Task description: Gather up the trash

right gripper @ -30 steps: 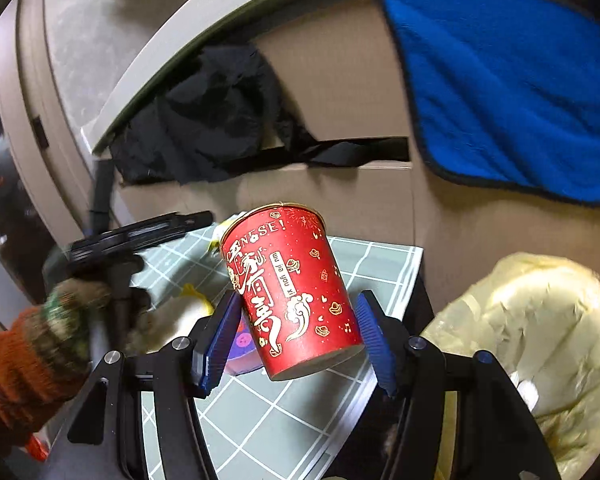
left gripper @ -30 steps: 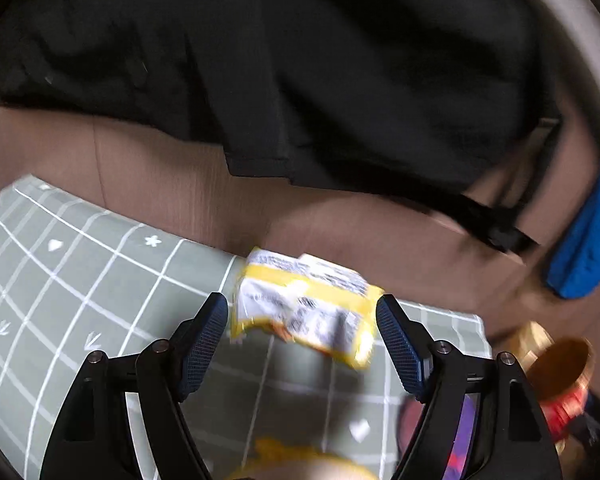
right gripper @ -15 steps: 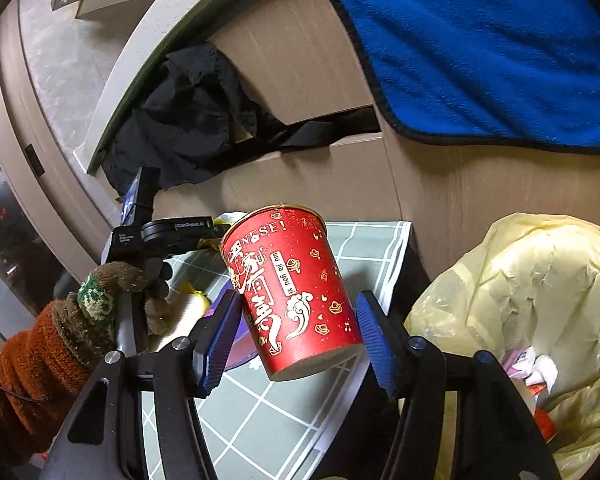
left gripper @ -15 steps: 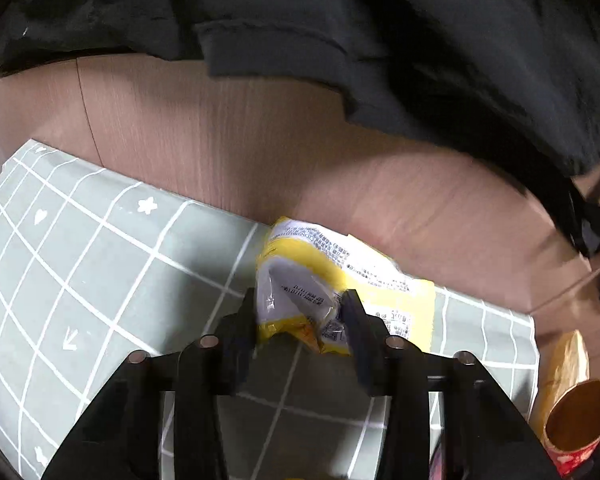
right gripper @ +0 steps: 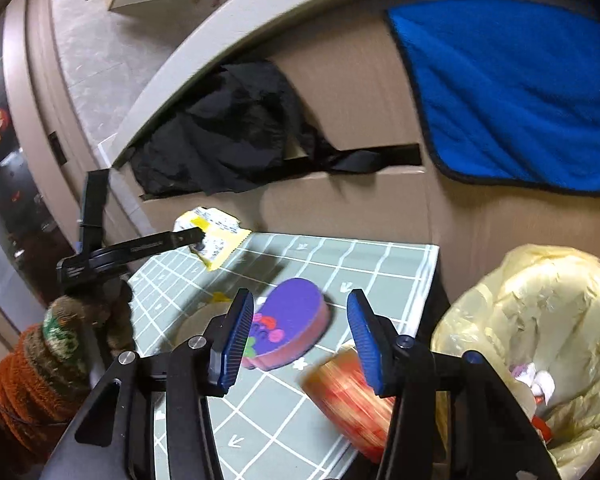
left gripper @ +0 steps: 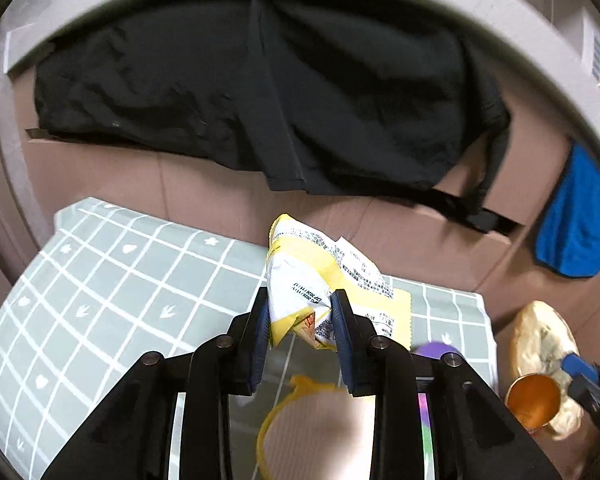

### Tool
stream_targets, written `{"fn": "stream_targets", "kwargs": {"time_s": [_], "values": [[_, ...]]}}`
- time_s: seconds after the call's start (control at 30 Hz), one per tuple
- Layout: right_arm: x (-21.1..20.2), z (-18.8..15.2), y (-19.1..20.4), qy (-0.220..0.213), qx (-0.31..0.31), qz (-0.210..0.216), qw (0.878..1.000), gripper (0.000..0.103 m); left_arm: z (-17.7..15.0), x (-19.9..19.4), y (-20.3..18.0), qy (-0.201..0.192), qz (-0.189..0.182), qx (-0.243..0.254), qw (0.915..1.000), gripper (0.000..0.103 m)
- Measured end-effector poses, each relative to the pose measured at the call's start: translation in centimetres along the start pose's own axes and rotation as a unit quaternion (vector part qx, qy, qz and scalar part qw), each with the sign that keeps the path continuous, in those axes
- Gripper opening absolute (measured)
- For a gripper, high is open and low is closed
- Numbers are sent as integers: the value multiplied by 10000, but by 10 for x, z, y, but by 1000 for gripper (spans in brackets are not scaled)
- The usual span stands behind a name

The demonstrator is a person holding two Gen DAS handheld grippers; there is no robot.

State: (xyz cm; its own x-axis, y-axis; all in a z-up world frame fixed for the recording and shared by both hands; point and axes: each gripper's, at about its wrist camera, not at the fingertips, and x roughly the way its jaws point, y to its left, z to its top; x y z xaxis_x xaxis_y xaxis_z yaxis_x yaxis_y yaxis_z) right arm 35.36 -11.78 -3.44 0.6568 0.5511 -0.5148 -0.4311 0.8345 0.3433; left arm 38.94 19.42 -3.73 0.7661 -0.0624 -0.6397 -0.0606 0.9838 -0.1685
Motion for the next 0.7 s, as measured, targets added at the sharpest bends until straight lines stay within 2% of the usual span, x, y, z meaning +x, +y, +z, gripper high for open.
{"fn": "stream_targets", "kwargs": {"time_s": [0.07, 0.13, 0.2, 0.23, 0.33, 0.5, 0.6, 0.7], "values": [[-5, -1, 2, -85, -237, -128, 9996, 46, -12, -19, 9, 0, -67, -113, 9999, 31], [-10, -5, -2, -76, -419, -484, 9979, 47, -23, -41, 14, 42, -174, -230, 9996, 31], [-14, -17, -12, 152, -565, -494, 9971, 54, -39, -50, 21, 74, -273, -353, 9990, 31], [-15, -24, -19, 300, -551, -523, 9967, 54, -46, -54, 24, 111, -305, -436, 9985, 31], [-24, -40, -28, 391, -488, -760, 9951, 54, -58, -59, 30, 200, -407, -592, 9972, 31], [-39, -50, -37, 359, -250, -704, 9966, 54, -65, -65, 28, 220, -465, -609, 9968, 31], [-42, -54, -32, 402, -344, -741, 9958, 54, -66, -68, 25, 204, -488, -627, 9966, 31], [-50, -67, -22, 467, -523, -521, 9962, 54, -69, -72, 22, 191, -513, -605, 9967, 31]]}}
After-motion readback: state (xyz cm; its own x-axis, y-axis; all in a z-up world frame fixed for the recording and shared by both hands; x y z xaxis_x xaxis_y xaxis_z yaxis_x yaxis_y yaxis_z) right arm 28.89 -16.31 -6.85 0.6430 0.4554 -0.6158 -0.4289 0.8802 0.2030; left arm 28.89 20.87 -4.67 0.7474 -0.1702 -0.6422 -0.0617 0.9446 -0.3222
